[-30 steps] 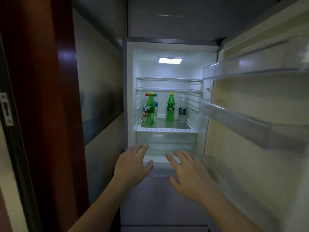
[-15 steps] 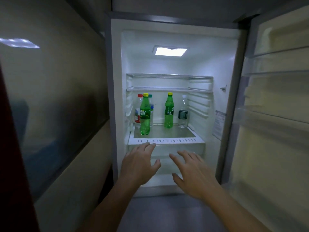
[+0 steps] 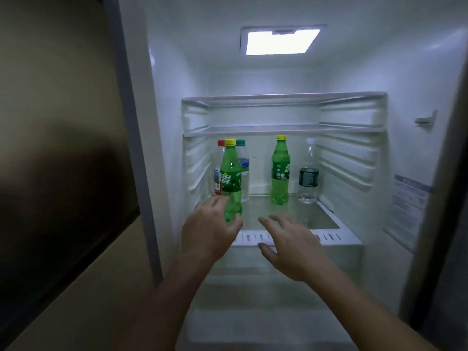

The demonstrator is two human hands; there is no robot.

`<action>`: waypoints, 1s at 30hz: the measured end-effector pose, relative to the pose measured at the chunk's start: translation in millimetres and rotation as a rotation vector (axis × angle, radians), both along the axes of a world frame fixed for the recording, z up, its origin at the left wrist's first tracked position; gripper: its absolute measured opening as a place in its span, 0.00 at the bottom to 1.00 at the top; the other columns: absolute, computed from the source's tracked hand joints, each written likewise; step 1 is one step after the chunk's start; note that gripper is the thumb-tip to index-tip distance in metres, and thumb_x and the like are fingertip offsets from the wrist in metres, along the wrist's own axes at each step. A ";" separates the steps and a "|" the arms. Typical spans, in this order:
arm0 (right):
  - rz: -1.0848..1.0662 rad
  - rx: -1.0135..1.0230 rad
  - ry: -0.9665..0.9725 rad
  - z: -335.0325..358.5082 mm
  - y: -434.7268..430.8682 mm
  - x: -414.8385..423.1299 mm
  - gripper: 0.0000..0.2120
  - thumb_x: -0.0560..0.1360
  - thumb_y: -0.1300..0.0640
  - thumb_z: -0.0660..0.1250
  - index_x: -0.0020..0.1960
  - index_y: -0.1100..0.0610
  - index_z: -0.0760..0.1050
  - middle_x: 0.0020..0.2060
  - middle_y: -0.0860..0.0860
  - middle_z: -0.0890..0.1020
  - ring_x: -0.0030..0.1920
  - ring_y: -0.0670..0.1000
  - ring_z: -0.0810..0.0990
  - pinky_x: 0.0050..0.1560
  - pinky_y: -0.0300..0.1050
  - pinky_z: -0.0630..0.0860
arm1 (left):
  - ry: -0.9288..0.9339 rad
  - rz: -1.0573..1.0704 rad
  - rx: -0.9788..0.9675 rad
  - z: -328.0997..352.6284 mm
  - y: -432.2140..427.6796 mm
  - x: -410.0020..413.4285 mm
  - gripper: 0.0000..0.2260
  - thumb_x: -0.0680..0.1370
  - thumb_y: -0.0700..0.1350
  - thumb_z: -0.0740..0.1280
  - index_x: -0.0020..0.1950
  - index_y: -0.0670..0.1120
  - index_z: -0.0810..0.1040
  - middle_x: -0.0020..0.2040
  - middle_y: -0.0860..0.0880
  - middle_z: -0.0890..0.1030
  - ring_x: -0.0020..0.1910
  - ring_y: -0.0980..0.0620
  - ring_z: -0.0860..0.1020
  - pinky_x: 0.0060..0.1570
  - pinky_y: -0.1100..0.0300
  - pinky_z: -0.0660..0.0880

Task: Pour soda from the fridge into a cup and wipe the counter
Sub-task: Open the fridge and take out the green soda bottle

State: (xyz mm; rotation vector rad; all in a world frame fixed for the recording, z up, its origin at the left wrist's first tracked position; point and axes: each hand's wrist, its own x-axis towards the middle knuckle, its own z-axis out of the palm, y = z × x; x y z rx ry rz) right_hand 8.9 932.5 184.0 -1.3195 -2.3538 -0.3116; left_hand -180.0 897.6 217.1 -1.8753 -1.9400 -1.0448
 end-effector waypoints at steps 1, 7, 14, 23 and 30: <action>0.016 -0.013 0.010 1.3 14.0 -2.1 0.30 0.80 0.40 0.57 0.78 0.47 0.56 0.74 0.50 0.65 0.72 0.52 0.65 0.69 0.49 0.65 | -0.038 0.012 0.005 3.6 12.1 -0.5 0.22 0.77 0.56 0.65 0.68 0.49 0.75 0.63 0.50 0.79 0.60 0.48 0.76 0.53 0.55 0.73; 0.085 -0.108 0.101 -2.3 83.8 -15.1 0.29 0.79 0.40 0.59 0.77 0.47 0.58 0.71 0.49 0.69 0.69 0.50 0.67 0.64 0.47 0.68 | -0.263 0.072 0.071 18.0 65.3 2.0 0.16 0.78 0.52 0.67 0.63 0.46 0.77 0.59 0.48 0.79 0.55 0.49 0.76 0.47 0.60 0.64; 0.133 -0.204 0.124 -9.7 137.1 -30.8 0.29 0.78 0.41 0.62 0.76 0.49 0.62 0.68 0.50 0.72 0.66 0.50 0.70 0.63 0.47 0.70 | -0.514 0.037 0.256 26.3 109.8 2.2 0.21 0.76 0.51 0.71 0.66 0.45 0.76 0.58 0.50 0.78 0.52 0.54 0.75 0.51 0.59 0.71; 0.165 -0.308 0.147 -12.0 173.4 -51.6 0.32 0.77 0.38 0.63 0.77 0.49 0.60 0.72 0.51 0.69 0.70 0.51 0.67 0.69 0.51 0.67 | -0.557 0.065 0.190 27.1 157.9 -8.0 0.34 0.70 0.60 0.74 0.71 0.46 0.71 0.65 0.48 0.76 0.63 0.48 0.75 0.59 0.55 0.71; 0.217 -0.284 0.156 -13.3 184.1 -59.9 0.35 0.73 0.32 0.64 0.74 0.46 0.63 0.70 0.48 0.71 0.67 0.50 0.69 0.66 0.51 0.69 | -0.549 0.067 0.189 25.7 171.1 -8.5 0.28 0.69 0.61 0.74 0.64 0.51 0.74 0.56 0.52 0.80 0.55 0.49 0.78 0.54 0.52 0.76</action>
